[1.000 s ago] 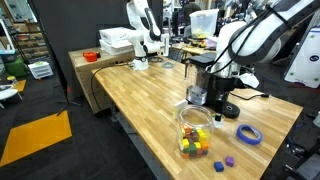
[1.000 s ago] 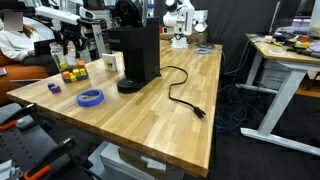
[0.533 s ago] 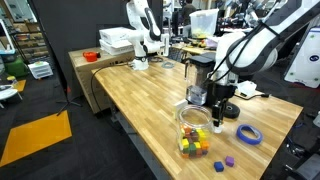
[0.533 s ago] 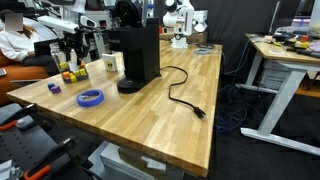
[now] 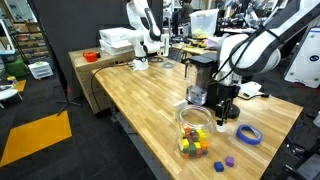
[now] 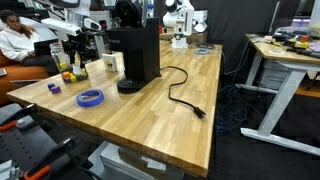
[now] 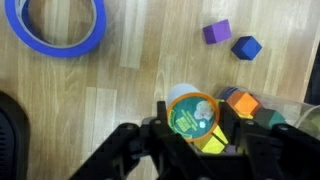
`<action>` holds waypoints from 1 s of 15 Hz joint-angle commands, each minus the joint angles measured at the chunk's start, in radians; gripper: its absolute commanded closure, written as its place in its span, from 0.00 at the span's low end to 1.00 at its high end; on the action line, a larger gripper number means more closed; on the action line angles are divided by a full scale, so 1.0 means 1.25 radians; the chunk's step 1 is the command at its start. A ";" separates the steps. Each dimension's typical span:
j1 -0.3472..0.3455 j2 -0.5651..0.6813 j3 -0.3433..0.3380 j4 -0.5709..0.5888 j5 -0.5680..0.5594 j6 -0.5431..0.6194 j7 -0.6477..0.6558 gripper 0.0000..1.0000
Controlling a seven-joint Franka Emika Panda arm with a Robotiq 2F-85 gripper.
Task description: Remove the coffee pod from the coffee maker
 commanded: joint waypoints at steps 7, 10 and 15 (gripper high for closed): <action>-0.029 0.004 0.005 -0.014 0.010 0.005 0.002 0.47; -0.029 0.004 0.005 -0.014 0.010 0.006 0.002 0.47; -0.027 0.026 -0.013 0.000 -0.033 0.024 0.009 0.72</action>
